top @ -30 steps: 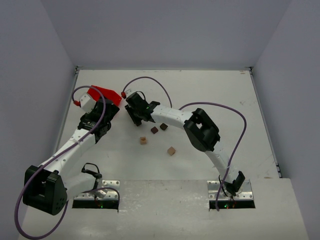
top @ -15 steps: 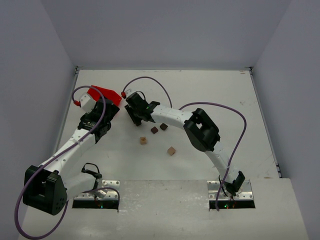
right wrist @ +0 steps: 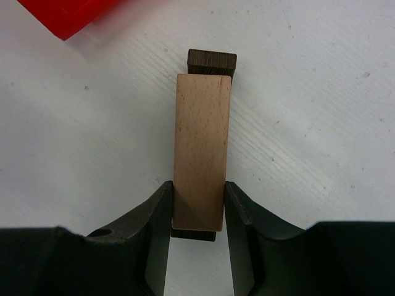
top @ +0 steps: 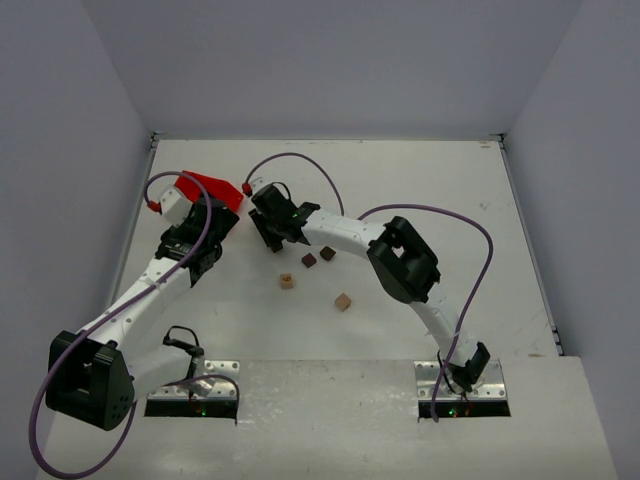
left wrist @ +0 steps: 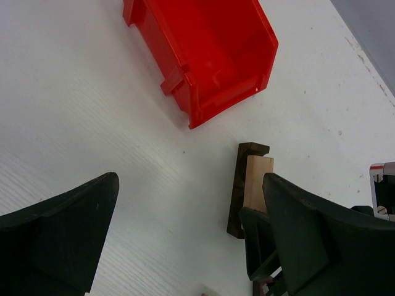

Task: Build the wood block tower

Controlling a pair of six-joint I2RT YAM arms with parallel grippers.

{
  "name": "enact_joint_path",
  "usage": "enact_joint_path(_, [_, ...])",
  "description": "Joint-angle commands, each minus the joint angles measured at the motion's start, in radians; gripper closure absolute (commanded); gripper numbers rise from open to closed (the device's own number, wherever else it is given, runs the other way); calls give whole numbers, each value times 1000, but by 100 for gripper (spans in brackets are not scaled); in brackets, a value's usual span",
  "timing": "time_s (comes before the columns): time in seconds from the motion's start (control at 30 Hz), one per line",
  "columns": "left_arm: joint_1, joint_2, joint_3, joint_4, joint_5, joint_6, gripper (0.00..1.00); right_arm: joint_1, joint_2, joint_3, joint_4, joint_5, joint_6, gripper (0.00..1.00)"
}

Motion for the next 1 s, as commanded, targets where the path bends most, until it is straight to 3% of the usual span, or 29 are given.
enact_joint_path(0.0, [13, -16, -3, 41, -1, 8, 0, -2, -19, 49, 48, 9, -2, 61])
enact_joint_path(0.4, [13, -16, -5, 43, 2, 7, 0, 0, -15, 51, 56, 10, 3, 54])
enact_joint_path(0.57, [13, -17, -6, 47, 6, 9, 0, -1, -16, 56, 54, 12, -1, 40])
enact_joint_path(0.83, [13, -22, -8, 49, 11, 11, 0, -2, -79, 40, 76, 15, -40, 1])
enact_joint_path(0.97, [13, -25, -6, 47, 15, 8, 0, 0, -199, -73, 132, 9, -58, 1])
